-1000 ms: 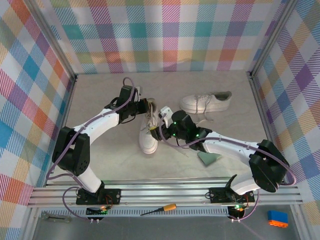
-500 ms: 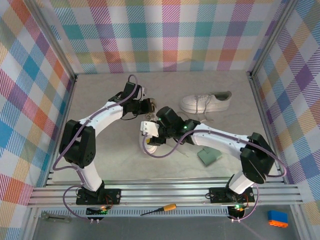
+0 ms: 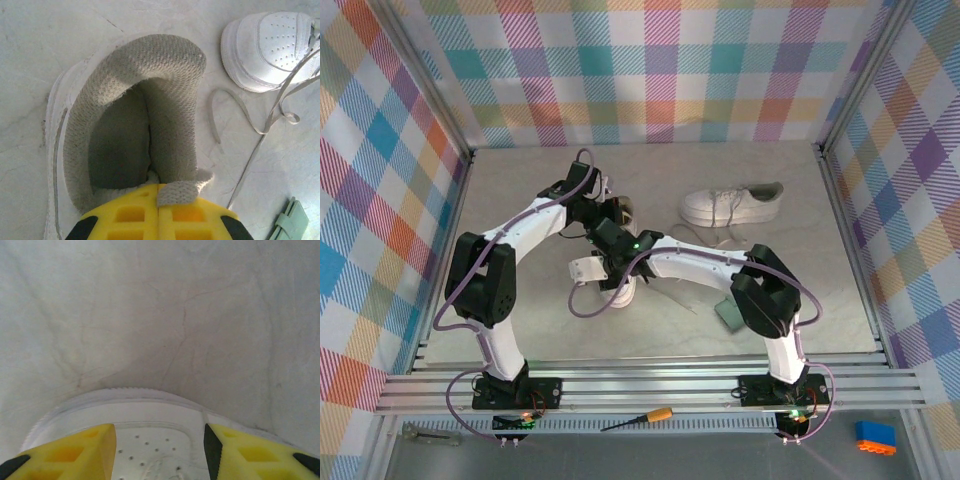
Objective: Tie the shoes
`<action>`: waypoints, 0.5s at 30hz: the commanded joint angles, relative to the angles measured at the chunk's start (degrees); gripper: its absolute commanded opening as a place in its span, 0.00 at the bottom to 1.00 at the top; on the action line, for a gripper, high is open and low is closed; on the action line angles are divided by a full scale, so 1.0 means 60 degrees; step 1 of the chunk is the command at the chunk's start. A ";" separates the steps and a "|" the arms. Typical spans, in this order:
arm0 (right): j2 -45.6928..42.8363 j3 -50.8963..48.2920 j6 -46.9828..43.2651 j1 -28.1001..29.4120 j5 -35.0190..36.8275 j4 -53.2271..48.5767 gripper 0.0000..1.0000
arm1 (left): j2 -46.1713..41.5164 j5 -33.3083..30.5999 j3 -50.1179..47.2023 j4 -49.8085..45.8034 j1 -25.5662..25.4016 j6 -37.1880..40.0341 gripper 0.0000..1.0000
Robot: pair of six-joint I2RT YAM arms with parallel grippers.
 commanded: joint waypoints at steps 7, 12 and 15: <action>0.0810 0.1157 -0.0347 0.0022 0.1294 -0.0444 0.46 | 0.0166 0.0276 0.0327 -0.0344 0.0158 0.0149 0.00; 0.1068 0.1367 -0.0477 -0.0001 0.1757 -0.0605 0.43 | 0.0229 0.0321 0.0342 -0.0326 0.0159 0.0152 0.00; 0.1183 0.1447 -0.0479 -0.0038 0.1904 -0.0809 0.41 | 0.0226 0.0306 0.0341 -0.0315 0.0159 0.0154 0.00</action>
